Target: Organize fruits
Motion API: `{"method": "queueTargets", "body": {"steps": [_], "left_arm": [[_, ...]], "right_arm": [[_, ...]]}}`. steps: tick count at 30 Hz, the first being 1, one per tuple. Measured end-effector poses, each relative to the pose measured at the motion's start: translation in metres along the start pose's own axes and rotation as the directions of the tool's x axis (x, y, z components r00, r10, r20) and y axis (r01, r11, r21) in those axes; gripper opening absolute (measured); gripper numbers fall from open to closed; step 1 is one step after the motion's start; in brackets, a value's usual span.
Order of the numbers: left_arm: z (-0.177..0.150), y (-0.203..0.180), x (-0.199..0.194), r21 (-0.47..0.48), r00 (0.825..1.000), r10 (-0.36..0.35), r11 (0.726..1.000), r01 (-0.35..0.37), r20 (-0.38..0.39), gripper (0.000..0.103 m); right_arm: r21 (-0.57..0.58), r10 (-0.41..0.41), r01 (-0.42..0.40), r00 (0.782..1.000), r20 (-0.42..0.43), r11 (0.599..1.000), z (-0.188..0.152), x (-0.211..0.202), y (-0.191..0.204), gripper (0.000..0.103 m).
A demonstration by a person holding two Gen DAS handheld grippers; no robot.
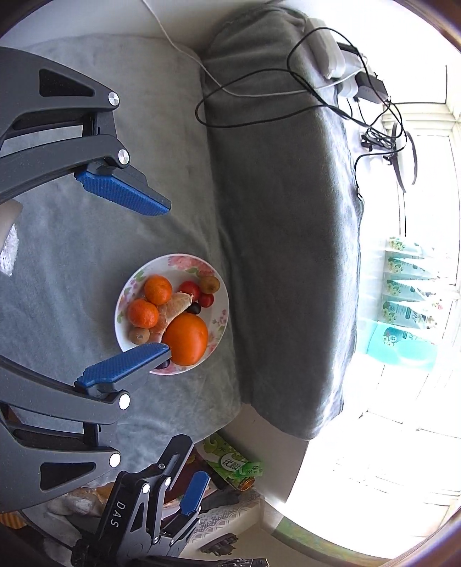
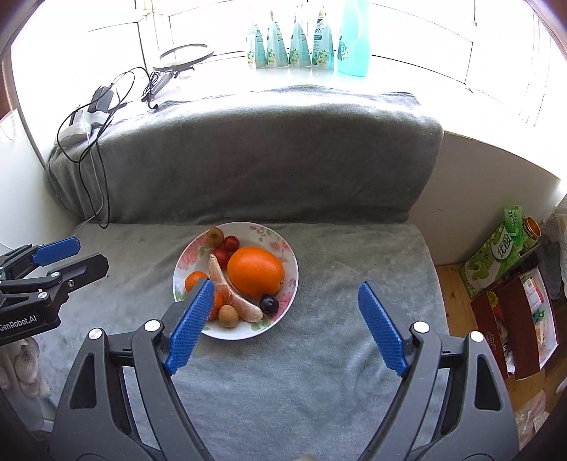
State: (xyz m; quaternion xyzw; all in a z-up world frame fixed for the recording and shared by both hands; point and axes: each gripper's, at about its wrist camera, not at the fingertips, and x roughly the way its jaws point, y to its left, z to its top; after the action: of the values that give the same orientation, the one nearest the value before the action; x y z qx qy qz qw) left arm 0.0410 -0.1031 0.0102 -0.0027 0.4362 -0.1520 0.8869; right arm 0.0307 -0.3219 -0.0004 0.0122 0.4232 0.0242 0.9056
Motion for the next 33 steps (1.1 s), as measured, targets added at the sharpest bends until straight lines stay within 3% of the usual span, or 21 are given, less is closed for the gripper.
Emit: {"method": "queueTargets", "body": {"steps": [2, 33], "left_arm": [[-0.001, -0.001, -0.003, 0.003, 1.0, 0.012, 1.0, -0.012, 0.002, 0.083], [-0.003, -0.005, -0.019, -0.017, 0.999, 0.034, 0.999, -0.034, 0.014, 0.083]], "right_arm": [[0.001, 0.003, -0.003, 1.0, 0.004, 1.0, 0.0, -0.002, 0.001, 0.086], [-0.01, 0.016, -0.016, 1.0, 0.011, 1.0, -0.003, -0.007, 0.006, 0.086]]}}
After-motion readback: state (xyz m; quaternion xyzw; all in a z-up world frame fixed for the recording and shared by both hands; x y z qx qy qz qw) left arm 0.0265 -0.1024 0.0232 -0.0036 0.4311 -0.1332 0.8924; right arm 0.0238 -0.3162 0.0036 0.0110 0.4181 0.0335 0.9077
